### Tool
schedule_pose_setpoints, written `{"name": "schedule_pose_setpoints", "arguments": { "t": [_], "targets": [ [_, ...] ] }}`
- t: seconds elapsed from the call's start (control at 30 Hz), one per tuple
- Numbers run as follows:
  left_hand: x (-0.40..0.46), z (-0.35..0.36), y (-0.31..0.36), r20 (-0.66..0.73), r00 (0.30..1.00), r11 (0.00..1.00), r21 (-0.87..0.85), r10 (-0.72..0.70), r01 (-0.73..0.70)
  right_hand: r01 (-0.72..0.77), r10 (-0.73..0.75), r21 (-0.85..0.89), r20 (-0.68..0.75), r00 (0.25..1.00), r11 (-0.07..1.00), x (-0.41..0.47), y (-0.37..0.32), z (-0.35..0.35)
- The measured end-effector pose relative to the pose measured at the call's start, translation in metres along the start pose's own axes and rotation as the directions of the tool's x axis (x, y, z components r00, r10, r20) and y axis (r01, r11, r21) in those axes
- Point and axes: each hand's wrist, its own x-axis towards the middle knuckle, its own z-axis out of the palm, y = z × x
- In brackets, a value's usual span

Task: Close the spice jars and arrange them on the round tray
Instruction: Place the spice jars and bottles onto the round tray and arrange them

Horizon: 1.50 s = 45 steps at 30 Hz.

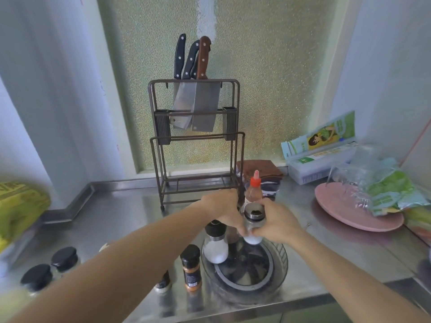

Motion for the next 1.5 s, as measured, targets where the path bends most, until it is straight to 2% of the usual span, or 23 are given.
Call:
{"name": "schedule_pose_setpoints", "arguments": {
  "t": [0.07, 0.17, 0.33, 0.6, 0.9, 1.03, 1.17, 1.23, 1.3, 1.37, 1.5],
  "targets": [
    [-0.007, 0.002, -0.005, 0.08, 0.997, 0.999, 0.029, -0.023, 0.021, 0.007, -0.008, 0.053, 0.021, 1.0, 0.999, 0.002, 0.008, 0.005],
    [-0.011, 0.009, -0.01, 0.093, 0.994, 0.998, 0.052, -0.049, 0.044, -0.015, 0.003, 0.188, 0.066, 0.998, 0.982, 0.004, 0.016, 0.011],
    [-0.014, 0.009, -0.009, 0.125, 0.99, 0.996, -0.053, -0.065, 0.072, -0.013, -0.033, 0.324, 0.135, 0.99, 0.946, 0.0, 0.019, 0.018],
    [-0.006, 0.008, -0.014, -0.063, 0.998, 1.0, 0.004, 0.001, -0.001, -0.047, -0.022, 0.347, 0.192, 0.981, 0.937, 0.0, 0.024, 0.019],
    [-0.006, 0.017, -0.017, -0.062, 0.998, 1.0, 0.012, 0.006, -0.005, -0.061, 0.018, 0.347, 0.126, 0.992, 0.936, -0.003, 0.026, 0.022],
    [-0.029, -0.001, -0.025, -0.062, 0.998, 0.999, -0.048, 0.011, -0.014, -0.054, 0.044, 0.321, 0.039, 0.998, 0.946, -0.009, 0.015, 0.011],
    [-0.071, -0.038, -0.051, -0.131, 0.99, 0.99, -0.134, -0.06, 0.042, 0.048, 0.017, 0.249, -0.252, 0.968, 0.967, -0.021, -0.02, -0.024],
    [-0.093, -0.052, -0.075, -0.177, 0.979, 0.99, -0.112, -0.105, 0.086, 0.101, -0.042, 0.166, -0.328, 0.944, 0.981, -0.03, -0.052, -0.042],
    [-0.116, -0.058, -0.101, -0.201, 0.969, 0.989, -0.069, -0.146, 0.134, 0.187, -0.135, 0.168, -0.283, 0.95, 0.968, -0.04, -0.09, -0.049],
    [-0.137, -0.052, -0.126, -0.204, 0.961, 0.983, -0.043, -0.185, 0.18, 0.284, -0.256, 0.158, -0.177, 0.95, 0.946, -0.05, -0.13, -0.043],
    [-0.173, -0.027, -0.171, -0.134, 0.956, 0.963, -0.11, -0.262, 0.248, 0.406, -0.411, 0.092, 0.053, 0.91, 0.909, -0.056, -0.195, -0.002]
  ]
}}
